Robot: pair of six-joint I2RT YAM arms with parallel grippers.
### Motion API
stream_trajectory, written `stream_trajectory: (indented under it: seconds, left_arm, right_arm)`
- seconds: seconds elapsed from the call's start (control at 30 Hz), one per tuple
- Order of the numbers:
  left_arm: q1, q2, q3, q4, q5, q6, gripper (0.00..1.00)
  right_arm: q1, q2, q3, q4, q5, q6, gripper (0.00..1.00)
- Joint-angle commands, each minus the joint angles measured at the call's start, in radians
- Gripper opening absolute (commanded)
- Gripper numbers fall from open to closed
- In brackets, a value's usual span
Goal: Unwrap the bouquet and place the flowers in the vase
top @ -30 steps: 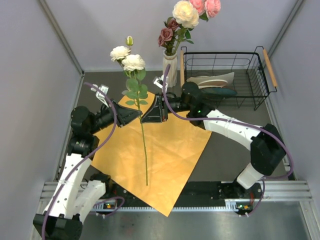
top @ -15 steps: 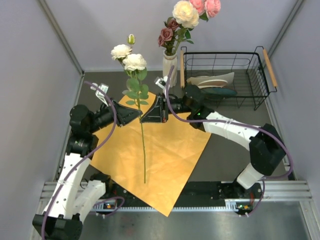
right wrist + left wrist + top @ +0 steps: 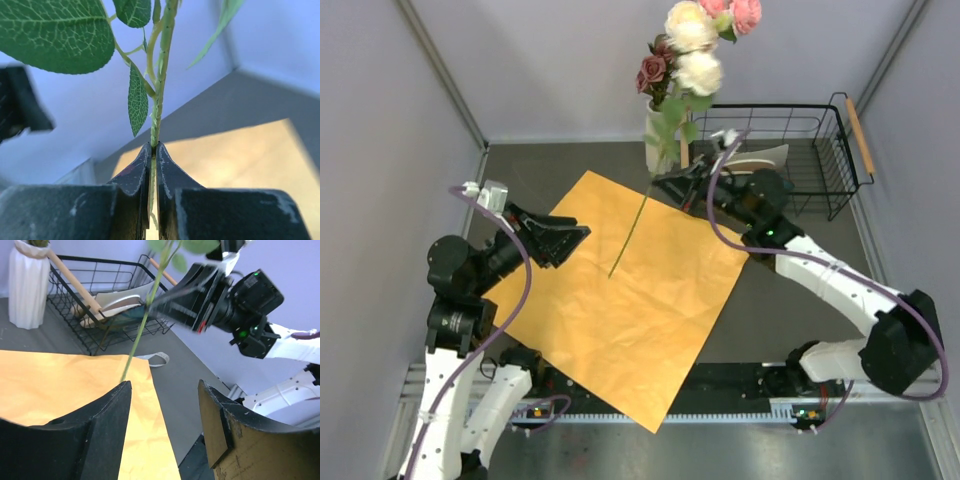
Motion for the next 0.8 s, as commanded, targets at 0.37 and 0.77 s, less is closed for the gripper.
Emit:
stream_trajectory:
  seconds: [0.37, 0.77]
  left_arm:
    - [-0.001, -0.041, -0.020, -0.091, -0.095, 0.017, 0.62]
    - [-0.001, -0.036, -0.032, -0.054, -0.090, -0.025, 0.62]
  right_arm:
    - [-0.175, -0.012, 0.161, 0.382, 0.689, -0.502, 0.00]
    - [-0.182, 0.235, 0.407, 0.438, 0.695, -0.657, 0.00]
